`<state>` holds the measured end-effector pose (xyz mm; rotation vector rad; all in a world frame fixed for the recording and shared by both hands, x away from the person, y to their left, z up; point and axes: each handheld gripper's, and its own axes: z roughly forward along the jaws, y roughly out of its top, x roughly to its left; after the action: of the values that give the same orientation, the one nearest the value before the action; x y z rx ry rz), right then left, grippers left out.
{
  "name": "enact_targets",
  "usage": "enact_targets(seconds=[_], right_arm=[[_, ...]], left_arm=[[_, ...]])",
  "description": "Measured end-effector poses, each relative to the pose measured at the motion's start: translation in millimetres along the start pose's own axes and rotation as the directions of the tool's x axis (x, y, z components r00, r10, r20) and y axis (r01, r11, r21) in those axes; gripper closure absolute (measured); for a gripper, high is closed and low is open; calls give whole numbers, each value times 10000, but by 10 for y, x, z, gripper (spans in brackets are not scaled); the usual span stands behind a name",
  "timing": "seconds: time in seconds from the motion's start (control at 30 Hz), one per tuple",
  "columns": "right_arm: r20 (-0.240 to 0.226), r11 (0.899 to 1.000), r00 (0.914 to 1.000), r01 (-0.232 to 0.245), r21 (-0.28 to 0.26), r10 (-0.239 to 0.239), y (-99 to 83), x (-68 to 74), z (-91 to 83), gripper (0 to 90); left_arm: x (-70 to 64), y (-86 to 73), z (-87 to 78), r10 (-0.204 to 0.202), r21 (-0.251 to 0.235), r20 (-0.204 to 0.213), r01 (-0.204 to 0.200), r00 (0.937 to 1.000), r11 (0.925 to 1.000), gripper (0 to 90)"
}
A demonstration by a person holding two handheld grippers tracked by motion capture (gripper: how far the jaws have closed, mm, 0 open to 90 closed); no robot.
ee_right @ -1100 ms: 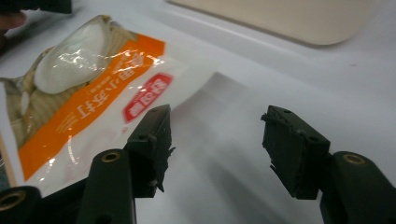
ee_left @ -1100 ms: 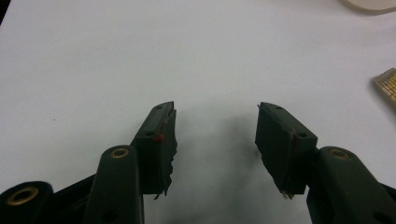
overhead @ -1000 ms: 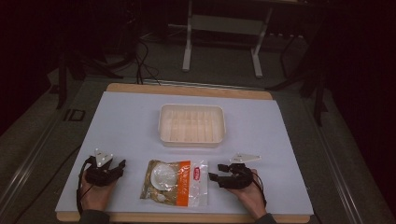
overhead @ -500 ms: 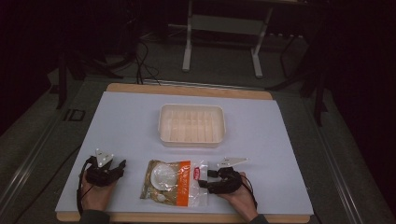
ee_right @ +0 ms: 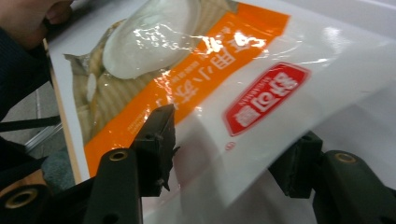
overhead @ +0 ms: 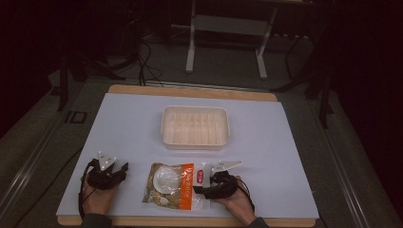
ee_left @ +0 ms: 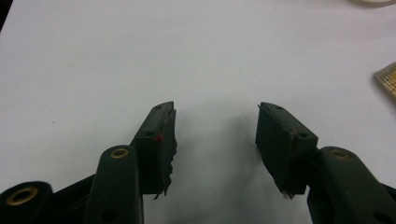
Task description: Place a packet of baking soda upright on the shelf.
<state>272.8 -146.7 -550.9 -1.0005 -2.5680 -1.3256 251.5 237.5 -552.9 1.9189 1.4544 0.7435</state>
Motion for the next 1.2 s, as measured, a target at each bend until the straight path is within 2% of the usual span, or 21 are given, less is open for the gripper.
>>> enact_targets(seconds=[0.07,0.17,0.2,0.23,0.27,0.33,0.47,0.63,0.8,1.03,1.2], right_arm=[[-265,9999,9996,-107,72,108,6,22,36,536],[-341,9997,9991,-250,-78,248,18,21,38,656],[-341,9997,9991,-250,-78,248,18,21,38,656],[-356,9994,9989,-314,-138,309,26,17,36,700],[-452,9985,9978,-502,-202,493,46,8,27,807],[-701,9987,9966,-452,-241,434,55,15,19,890],[-635,9995,9978,-216,-233,201,84,72,-4,898],[-921,9988,9953,-331,-350,297,149,82,-49,900],[-1298,9985,9914,-212,-500,146,283,113,-106,900],[-1387,9968,9895,297,-747,-399,498,220,-145,900],[-1702,9966,9852,86,-824,-226,582,238,-147,900]], left_arm=[[-1,0,1,2,3,5,-2,10000,10000,472],[-2,0,1,14,7,1,-14,10000,10000,472],[-2,0,1,14,7,1,-14,10000,10000,472],[-5,0,3,9,-13,-10,-9,10000,10000,472],[-6,0,4,5,-10,-13,-5,10000,10000,472],[-6,0,1,45,-17,-24,-45,10000,10000,472],[-15,-1,3,107,-33,-66,-107,9999,9999,472],[-28,-2,2,189,-26,-112,-190,9998,9998,471],[-27,-2,3,194,-19,-115,-194,9997,9998,471],[-30,-2,3,227,0,-123,-227,9997,9997,471],[-31,-1,5,223,7,-124,-223,9997,9998,469]])
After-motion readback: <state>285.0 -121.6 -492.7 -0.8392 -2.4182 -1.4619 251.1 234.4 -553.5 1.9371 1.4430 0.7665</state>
